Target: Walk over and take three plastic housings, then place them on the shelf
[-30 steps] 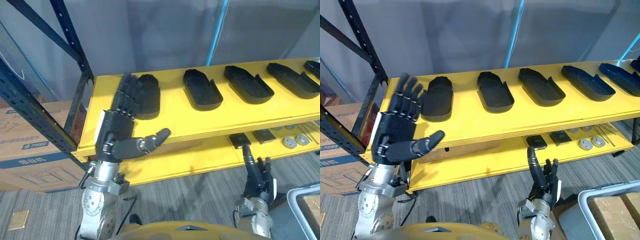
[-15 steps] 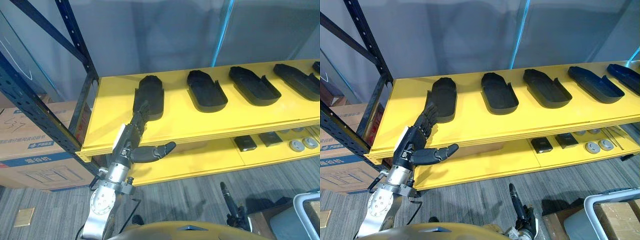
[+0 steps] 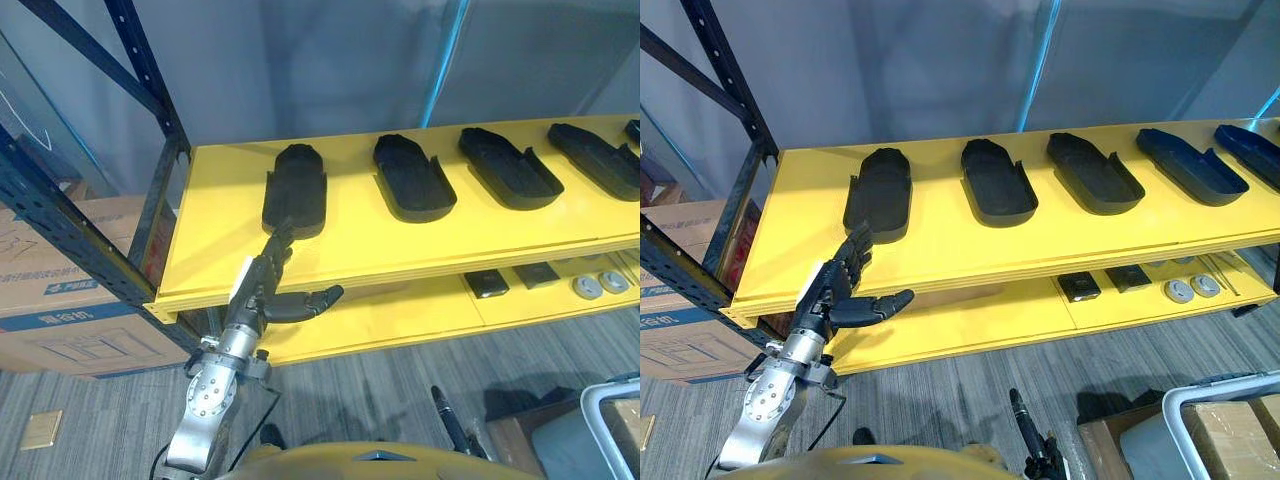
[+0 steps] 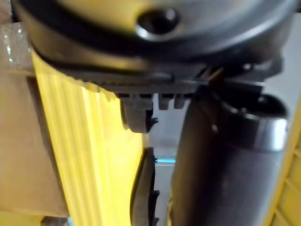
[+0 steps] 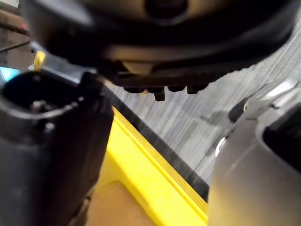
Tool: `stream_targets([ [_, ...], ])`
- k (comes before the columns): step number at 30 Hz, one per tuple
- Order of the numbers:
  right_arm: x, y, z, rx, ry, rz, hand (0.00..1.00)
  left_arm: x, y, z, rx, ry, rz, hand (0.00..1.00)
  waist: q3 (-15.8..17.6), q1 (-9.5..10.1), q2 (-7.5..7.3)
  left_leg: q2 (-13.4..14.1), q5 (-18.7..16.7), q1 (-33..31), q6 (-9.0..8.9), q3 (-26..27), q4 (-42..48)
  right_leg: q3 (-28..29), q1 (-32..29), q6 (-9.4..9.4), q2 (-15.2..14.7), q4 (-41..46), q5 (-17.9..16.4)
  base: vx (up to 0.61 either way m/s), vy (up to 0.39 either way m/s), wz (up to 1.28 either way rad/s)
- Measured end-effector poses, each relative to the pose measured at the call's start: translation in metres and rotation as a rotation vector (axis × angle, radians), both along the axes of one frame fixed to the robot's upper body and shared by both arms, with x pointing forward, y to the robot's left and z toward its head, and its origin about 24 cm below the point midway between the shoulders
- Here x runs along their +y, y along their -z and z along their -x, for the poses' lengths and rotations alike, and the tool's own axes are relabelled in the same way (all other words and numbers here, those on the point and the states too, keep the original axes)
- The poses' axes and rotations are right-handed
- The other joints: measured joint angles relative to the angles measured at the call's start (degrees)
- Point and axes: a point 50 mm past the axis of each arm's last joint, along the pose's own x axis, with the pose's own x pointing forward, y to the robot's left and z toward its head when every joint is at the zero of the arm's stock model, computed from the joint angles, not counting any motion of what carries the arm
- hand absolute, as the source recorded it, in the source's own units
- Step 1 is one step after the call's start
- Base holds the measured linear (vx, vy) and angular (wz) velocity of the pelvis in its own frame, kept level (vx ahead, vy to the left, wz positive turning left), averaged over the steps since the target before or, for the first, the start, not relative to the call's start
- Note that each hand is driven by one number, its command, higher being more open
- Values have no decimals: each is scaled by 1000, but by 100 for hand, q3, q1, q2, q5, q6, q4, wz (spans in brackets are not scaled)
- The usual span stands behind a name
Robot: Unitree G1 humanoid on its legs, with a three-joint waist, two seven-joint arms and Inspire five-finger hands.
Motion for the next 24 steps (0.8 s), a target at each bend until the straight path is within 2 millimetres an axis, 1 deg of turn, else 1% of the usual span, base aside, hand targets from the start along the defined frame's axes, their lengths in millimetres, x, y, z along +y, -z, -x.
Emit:
stream_targets([
  [2,0,0,0,0,1,-2,100,-6,11,0,46,10,-2,100,11,-10,-9,-37,-37,112,-37,-6,-1,-16,112,21,-37,2,-65,75,14,1],
  [5,0,1,1,1,-6,-9,100,-10,11,-3,42,6,2,100,9,-9,-3,-77,-98,191,-45,-2,-1,-25,187,24,-51,10,-101,69,4,0],
  [7,1,1,1,2,-8,-12,100,-10,13,-7,47,-12,-4,100,5,-22,-16,-80,-123,228,-61,6,-1,-20,218,32,-55,11,-114,73,6,-3],
  [12,1,4,3,25,-4,-30,100,-8,12,-17,35,-57,-16,100,29,-21,-52,-66,-161,326,-95,64,-1,25,302,14,-44,-1,-132,75,-2,-6],
  [15,0,6,10,57,11,-48,100,-7,12,-24,30,-86,-23,100,32,-36,-65,-66,-186,371,-102,103,-1,47,322,10,-44,3,-162,49,-1,-7],
  [18,0,8,16,94,-3,-57,100,-6,8,-31,14,-121,-24,100,102,-52,-79,-65,-207,409,-115,169,-1,114,316,9,-43,3,-164,28,6,-10],
  [24,-2,10,25,127,25,-67,100,-4,8,-37,11,-161,-25,100,115,-123,-80,-66,-228,443,-129,220,-1,163,312,10,-46,3,-164,19,8,-5],
])
